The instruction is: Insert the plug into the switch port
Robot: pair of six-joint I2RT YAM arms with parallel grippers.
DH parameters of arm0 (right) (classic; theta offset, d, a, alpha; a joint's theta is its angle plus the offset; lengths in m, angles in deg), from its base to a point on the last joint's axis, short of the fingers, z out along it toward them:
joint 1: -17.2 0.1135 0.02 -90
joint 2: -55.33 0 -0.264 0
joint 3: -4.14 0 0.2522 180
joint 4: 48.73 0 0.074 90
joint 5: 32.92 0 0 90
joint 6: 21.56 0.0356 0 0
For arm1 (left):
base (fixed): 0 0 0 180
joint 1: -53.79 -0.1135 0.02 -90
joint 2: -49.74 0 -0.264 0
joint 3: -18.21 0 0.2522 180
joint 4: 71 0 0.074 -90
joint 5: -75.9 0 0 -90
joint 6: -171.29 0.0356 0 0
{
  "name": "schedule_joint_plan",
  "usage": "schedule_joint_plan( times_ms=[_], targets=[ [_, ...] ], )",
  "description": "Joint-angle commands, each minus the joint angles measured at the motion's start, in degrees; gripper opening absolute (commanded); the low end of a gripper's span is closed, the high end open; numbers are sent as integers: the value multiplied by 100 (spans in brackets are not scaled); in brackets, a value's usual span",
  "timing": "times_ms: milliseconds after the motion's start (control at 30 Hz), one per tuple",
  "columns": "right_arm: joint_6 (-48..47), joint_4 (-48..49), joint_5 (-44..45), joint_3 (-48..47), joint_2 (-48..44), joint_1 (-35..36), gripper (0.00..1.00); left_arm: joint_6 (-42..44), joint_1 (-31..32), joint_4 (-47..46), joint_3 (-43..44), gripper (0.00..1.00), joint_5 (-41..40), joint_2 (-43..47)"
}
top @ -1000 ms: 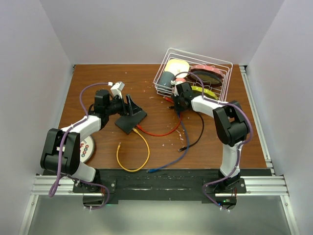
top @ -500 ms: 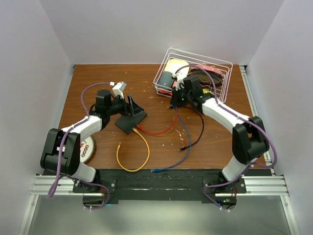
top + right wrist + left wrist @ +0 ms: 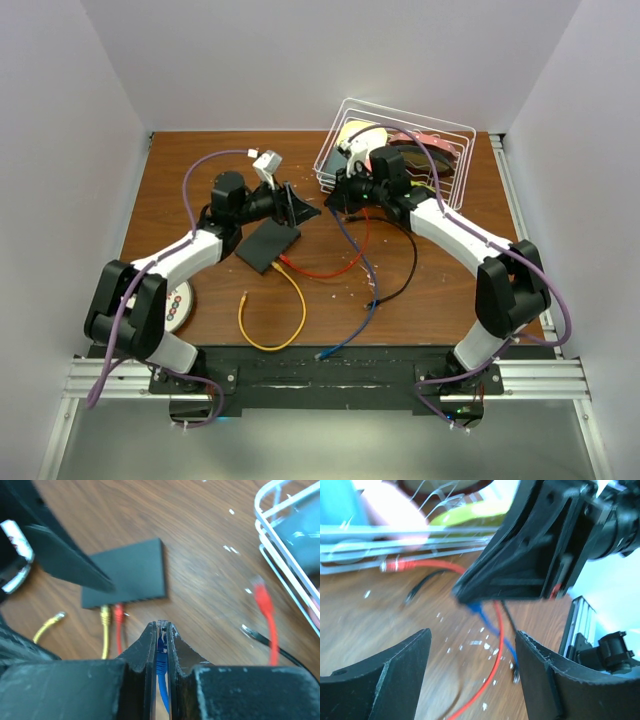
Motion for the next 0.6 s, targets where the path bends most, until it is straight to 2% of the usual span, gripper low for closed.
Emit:
schedule_joint_plan(
  times_ms=[0,300,400,467,500,567],
  targets=[
    [348,455,-474,-380,-298,111,0,-269,242,-655,389,72,169,-324],
    [453,534,-395,-451,-491,234,0,-568,567,-1069,459,68,-103,-738],
    [541,595,-474,-459,-535,243,0,-673,655,-1332,460,62,-77,-870],
    [585,613,-553,-459,-553,243,1,-770,699,-1630,468,48,19,-958],
    [637,613,-571,-459,-562,251,1,-910,700,-1745,468,30,124,-1036],
    [673,613,-589,-442,-588,243,3,-1034,708,-2122,390,13,195,-1072]
  ],
)
